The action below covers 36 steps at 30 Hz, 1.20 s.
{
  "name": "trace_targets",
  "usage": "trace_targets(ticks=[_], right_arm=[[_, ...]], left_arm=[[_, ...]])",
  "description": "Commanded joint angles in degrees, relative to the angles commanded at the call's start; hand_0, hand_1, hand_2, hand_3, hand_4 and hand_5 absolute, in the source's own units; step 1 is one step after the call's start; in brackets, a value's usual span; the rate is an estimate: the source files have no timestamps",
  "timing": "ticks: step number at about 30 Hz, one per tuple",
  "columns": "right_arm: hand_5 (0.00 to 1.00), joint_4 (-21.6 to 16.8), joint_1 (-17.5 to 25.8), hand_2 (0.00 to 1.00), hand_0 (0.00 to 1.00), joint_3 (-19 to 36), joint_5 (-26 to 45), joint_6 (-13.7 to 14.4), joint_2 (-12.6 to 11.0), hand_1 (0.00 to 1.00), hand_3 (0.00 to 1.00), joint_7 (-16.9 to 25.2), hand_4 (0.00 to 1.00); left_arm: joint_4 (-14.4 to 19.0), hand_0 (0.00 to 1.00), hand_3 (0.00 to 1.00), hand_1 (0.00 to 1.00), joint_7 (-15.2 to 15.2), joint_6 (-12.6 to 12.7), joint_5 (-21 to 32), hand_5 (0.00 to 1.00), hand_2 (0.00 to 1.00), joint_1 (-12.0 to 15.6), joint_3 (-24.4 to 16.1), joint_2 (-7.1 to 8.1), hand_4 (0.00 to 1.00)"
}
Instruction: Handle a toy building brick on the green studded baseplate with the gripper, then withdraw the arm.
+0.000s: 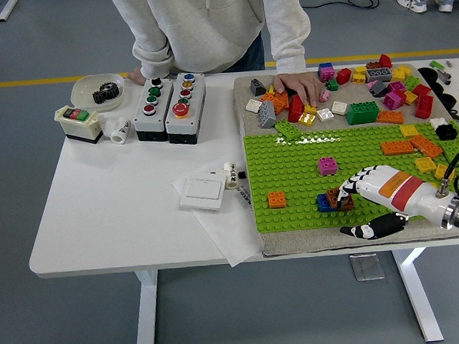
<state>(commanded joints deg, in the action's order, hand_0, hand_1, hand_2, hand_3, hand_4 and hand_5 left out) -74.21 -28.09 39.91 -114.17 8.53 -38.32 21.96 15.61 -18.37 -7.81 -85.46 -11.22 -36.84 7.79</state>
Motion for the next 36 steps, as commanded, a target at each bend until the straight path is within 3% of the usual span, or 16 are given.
trace_targets(ticks=[36], right_arm=[[0.671,0.3,-0.1,0.703,0.691,-0.5,-0.5,0.3,0.8,0.664,0.59,0.2,0.816]], left_arm=[[0.0,0.733,0.595,0.73,-0.1,-0.2,-0.6,0.599,0.742,0.1,-0.1,0.01,0.66]])
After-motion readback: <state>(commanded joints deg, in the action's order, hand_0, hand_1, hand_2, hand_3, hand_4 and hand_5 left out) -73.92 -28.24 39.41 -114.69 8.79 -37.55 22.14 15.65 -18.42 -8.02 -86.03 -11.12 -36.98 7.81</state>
